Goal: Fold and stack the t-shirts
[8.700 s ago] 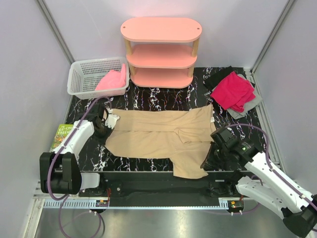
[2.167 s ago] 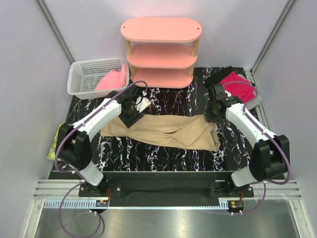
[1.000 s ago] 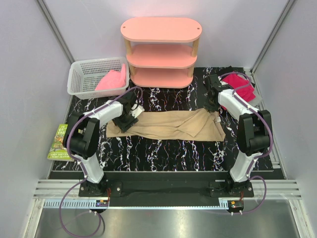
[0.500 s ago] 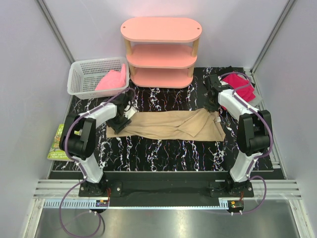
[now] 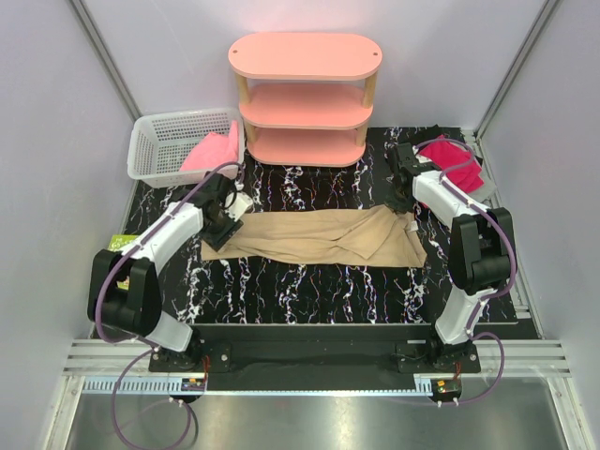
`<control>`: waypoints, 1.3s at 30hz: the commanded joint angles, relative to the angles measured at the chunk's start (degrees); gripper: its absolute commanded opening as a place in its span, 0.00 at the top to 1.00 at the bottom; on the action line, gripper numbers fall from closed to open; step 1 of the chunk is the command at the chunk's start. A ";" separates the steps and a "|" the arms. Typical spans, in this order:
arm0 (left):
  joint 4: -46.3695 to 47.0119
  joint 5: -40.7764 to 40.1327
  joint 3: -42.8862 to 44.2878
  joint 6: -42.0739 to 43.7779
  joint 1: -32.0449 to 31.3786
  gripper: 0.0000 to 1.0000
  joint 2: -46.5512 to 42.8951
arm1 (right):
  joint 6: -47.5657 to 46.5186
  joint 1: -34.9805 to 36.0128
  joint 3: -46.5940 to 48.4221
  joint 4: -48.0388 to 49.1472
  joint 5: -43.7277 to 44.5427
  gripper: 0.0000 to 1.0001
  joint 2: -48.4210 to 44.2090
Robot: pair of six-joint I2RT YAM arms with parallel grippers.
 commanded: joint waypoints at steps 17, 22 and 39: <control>0.71 4.71 3.91 -0.86 -0.38 0.52 11.06 | 0.12 -0.51 -1.29 2.14 0.97 0.89 -1.39; -1.05 6.12 3.65 -0.42 -0.38 0.51 7.19 | 0.03 -0.51 -1.47 2.31 0.89 0.89 -1.39; 2.38 4.28 7.08 -1.47 -0.29 0.53 16.50 | 0.12 -0.60 -2.61 2.75 0.18 0.89 -2.62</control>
